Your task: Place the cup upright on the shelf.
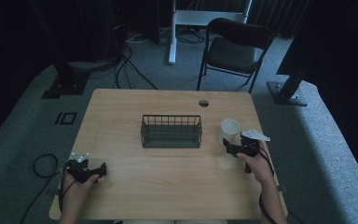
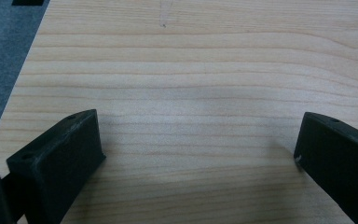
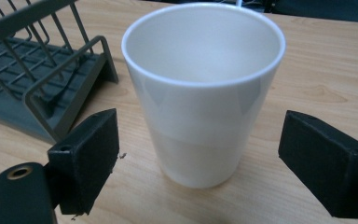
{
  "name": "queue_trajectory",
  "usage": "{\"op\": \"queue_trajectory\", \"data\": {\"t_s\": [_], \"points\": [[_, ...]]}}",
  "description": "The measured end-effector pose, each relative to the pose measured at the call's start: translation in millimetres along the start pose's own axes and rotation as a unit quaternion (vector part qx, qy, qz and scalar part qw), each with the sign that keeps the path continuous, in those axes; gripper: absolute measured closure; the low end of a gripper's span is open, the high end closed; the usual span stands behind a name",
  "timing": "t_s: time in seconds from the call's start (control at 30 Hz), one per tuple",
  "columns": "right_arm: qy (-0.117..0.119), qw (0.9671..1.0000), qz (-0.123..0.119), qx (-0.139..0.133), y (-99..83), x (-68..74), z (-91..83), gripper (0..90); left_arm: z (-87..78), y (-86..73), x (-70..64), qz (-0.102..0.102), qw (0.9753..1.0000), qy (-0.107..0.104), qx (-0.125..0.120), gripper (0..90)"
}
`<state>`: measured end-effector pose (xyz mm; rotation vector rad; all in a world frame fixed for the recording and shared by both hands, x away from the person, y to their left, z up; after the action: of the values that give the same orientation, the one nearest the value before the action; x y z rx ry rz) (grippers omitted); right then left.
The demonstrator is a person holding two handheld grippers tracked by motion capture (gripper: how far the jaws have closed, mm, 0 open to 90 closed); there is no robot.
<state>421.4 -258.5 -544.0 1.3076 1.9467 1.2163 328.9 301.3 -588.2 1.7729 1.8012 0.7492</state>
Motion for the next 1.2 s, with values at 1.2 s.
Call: {"op": "queue_trajectory", "data": {"t_s": [1.2], "points": [[-0.023,0.9993,0.008,-0.030,20.2,-1.2,15.4,20.1,0.0,0.0,0.0,0.000,1.0000,0.000,0.000,1.1]]}}
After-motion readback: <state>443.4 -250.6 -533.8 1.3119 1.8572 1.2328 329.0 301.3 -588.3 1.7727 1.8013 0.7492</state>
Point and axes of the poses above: each handheld gripper's, and its own axes: z roughly forward along the jaws, y roughly out of its top, x roughly to its left, the point moved 5 cm from there along z, roughly forward along the jaws, and after that the axes turned 2 degrees about y, right-handed, at the moved point
